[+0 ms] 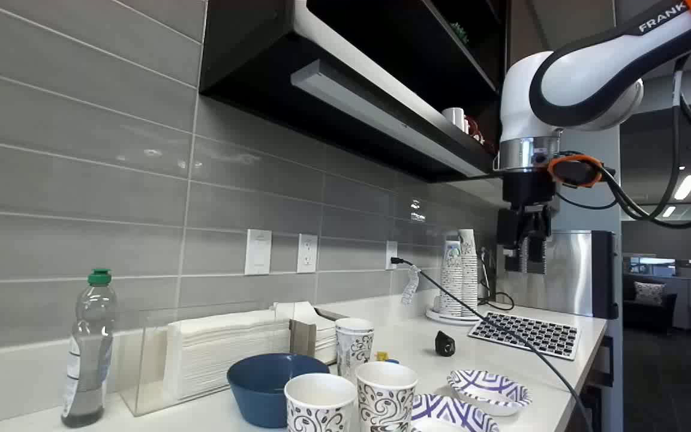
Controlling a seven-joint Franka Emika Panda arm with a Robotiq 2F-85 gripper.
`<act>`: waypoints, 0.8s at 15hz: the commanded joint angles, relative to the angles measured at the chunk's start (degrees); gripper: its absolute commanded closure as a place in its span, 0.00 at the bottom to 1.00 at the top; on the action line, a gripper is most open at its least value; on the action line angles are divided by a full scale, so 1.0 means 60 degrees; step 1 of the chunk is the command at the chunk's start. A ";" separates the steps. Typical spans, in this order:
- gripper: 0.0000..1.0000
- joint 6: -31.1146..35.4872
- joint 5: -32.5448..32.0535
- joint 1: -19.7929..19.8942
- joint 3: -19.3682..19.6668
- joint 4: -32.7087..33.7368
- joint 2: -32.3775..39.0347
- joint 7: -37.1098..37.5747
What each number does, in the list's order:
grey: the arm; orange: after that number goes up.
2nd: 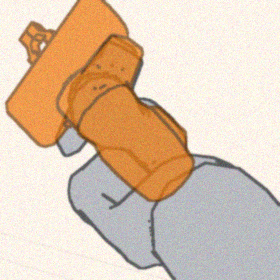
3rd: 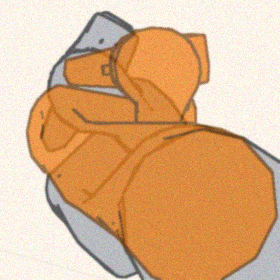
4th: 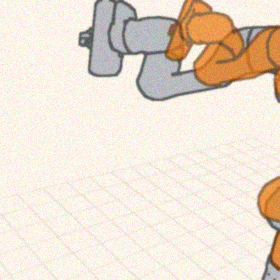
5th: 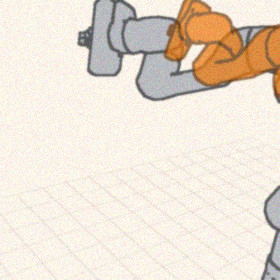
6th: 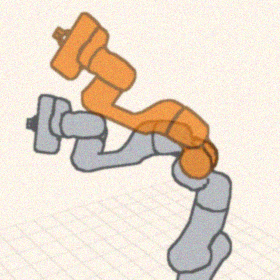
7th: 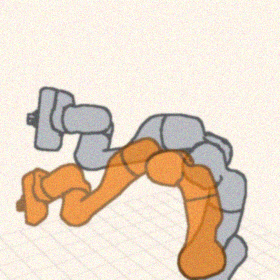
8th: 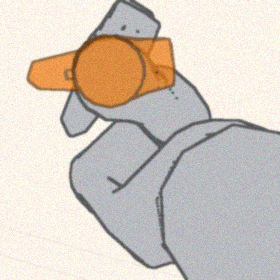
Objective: Stack the black and white bowls together.
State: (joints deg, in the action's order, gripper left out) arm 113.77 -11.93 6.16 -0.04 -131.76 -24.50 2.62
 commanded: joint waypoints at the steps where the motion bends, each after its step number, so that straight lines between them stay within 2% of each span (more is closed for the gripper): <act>1: 0.00 -0.0024 -0.0042 -0.0110 0.0091 0.0017 0.0004 0.0036; 10: 0.00 -0.0024 -0.0041 -0.0110 0.0091 0.0017 0.0004 0.0036; 12: 0.00 -0.0388 -0.0112 -0.0242 -0.0159 0.0382 0.0352 0.0178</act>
State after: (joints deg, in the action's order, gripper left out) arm 113.75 -11.93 5.88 0.03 -131.75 -24.46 2.56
